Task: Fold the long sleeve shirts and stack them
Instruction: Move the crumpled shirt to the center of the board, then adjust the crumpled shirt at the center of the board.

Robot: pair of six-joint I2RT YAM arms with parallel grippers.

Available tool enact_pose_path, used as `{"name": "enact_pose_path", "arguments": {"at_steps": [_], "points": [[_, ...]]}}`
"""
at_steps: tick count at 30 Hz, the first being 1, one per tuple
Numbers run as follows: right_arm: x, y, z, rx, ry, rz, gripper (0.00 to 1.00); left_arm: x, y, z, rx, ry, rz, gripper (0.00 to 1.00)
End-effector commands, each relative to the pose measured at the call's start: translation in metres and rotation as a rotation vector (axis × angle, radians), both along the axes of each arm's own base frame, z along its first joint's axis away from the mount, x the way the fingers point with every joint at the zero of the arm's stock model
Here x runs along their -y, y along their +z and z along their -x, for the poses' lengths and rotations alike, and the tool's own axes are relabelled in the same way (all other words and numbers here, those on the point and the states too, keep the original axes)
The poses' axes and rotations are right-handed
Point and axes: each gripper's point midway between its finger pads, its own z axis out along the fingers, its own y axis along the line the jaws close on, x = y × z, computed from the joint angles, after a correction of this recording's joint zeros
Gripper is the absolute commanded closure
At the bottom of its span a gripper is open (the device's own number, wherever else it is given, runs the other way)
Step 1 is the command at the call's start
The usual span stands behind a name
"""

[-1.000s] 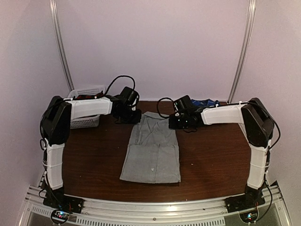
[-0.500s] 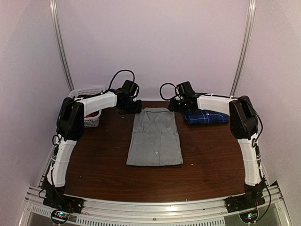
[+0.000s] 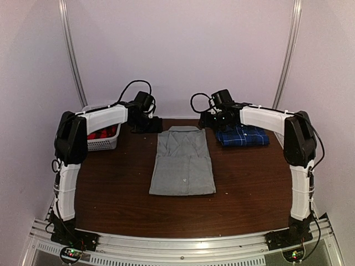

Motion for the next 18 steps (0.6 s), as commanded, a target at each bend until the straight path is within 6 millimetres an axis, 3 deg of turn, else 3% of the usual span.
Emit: {"name": "enact_pose_path", "arguments": {"at_steps": [1,6,18], "points": [[0.001,0.001,0.033,-0.008,0.001,0.004,0.26,0.001,0.033,0.022,0.030,-0.045,0.064,0.25],[-0.001,-0.006,0.067,-0.027,0.017,-0.014,0.26,-0.009,0.032,0.053,-0.003,-0.045,0.099,0.26],[-0.020,-0.015,0.133,-0.047,0.088,-0.052,0.26,-0.027,0.001,0.144,-0.124,-0.062,0.130,0.32]]}}
